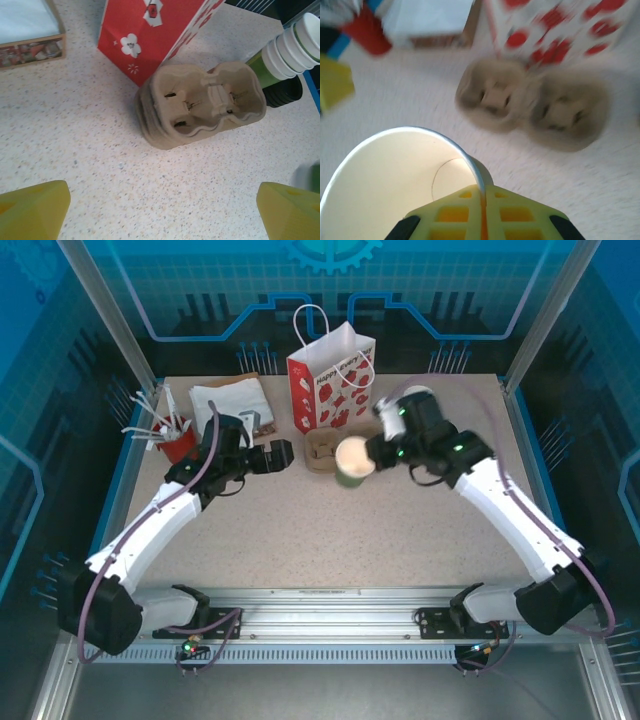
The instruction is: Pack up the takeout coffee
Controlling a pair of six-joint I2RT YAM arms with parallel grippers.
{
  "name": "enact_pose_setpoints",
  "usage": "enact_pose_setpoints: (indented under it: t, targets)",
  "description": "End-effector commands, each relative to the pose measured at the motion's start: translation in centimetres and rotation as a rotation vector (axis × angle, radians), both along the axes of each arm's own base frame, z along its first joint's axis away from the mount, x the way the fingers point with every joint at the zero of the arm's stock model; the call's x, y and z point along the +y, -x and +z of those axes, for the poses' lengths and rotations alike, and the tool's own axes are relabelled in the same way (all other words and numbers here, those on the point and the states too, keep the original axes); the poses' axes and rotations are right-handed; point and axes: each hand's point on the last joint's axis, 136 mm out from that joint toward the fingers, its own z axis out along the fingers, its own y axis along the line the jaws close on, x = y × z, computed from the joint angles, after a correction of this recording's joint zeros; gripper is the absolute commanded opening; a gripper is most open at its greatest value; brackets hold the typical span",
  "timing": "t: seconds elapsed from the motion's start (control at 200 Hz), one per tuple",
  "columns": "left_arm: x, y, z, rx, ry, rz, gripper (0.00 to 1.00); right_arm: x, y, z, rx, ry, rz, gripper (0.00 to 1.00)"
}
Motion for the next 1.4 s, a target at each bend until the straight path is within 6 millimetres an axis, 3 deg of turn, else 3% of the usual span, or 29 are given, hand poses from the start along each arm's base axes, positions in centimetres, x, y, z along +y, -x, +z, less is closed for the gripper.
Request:
enact_pose_setpoints:
  t: [0.0,0.125,0.275,0.48,0.73,0.825,0.905,1.05,1.146,1.231,1.396]
  targets:
    - [1.6,0.8,-0.1,-0.004,-0.041,0.039,0.98,3.3,0.7,-2.6,-0.008,-0.012,0.083,0.09]
    - [1.8,1.0,0.4,-0.016,-0.037,0.043,0.98,6.1,1.7,-6.1,0.004,0.009,0.15,0.09]
    - [1.6,1.2,0.8,-0.02,-0.024,0.038,0.98,7.8,2.7,-9.2,0.01,0.04,0.205,0.09]
    - [1.3,1.3,0.9,-0.014,-0.004,0.025,0.98,7.7,2.9,-12.5,0.039,0.079,0.209,0.09]
    - [1.1,1.3,0.7,-0.006,0.009,0.023,0.98,7.1,3.4,-14.7,0.055,0.114,0.205,0.1]
    - [1.0,1.3,0.7,-0.005,0.01,0.019,0.98,7.0,3.5,-14.8,0.059,0.118,0.204,0.14]
    - [1.0,1.3,0.7,-0.005,0.012,0.018,0.98,6.9,3.6,-14.1,0.054,0.11,0.201,0.23]
    - [0.5,1.3,0.9,-0.005,0.028,-0.002,0.97,6.6,3.8,-10.1,0.019,0.076,0.187,0.46]
    - [-1.0,1.5,1.4,-0.024,0.06,-0.054,0.97,4.6,3.1,-7.1,-0.006,0.069,0.12,0.56]
    - [-3.3,1.8,2.3,-0.067,0.084,-0.127,0.97,1.1,1.3,-5.1,-0.018,0.057,0.006,0.62]
    - [-7.8,2.3,3.6,-0.098,0.128,-0.258,0.97,-9.3,-3.1,-3.1,-0.038,0.019,-0.324,0.66]
